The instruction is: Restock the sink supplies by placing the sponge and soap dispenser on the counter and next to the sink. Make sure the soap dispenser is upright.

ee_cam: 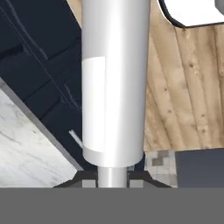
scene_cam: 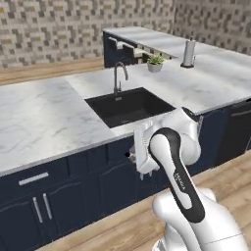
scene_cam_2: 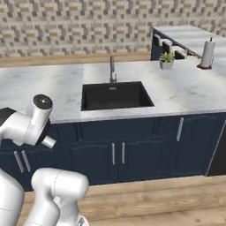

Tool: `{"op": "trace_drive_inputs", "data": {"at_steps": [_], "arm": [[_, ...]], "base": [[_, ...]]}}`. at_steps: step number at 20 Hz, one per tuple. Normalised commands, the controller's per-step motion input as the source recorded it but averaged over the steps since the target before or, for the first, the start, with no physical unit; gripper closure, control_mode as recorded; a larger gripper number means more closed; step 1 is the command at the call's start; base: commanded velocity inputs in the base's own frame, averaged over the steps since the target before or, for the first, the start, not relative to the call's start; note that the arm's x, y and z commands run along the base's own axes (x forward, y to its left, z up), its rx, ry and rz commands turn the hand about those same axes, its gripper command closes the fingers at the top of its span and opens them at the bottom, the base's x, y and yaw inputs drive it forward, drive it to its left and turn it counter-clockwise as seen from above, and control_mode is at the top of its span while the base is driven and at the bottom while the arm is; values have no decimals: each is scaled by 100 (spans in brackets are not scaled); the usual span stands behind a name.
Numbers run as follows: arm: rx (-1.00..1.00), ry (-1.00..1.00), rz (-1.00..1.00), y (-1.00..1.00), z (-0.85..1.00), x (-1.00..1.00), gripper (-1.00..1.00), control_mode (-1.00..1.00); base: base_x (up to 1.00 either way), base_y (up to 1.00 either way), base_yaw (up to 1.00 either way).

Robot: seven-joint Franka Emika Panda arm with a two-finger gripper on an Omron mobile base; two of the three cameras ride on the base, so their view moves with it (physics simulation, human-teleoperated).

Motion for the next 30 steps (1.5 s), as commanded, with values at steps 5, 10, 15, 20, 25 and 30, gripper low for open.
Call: {"op": "trace_drive_inputs", "data": {"at_steps": [5, 10, 15, 20, 25, 30], "arm": [[0, 0, 0, 0, 0, 0, 100, 100], [0, 0, 0, 0, 0, 0, 100, 100], [0, 0, 0, 0, 0, 0, 100, 100], [0, 0, 0, 0, 0, 0, 100, 100], [3, -1, 2, 13, 11, 19, 100, -100], [2, -1, -2, 51, 21, 80, 100, -100]], "base": [[81, -49, 59], [54, -69, 34], [78, -3, 2], [67, 2, 0], [7, 0, 2], [0, 0, 0]]}}
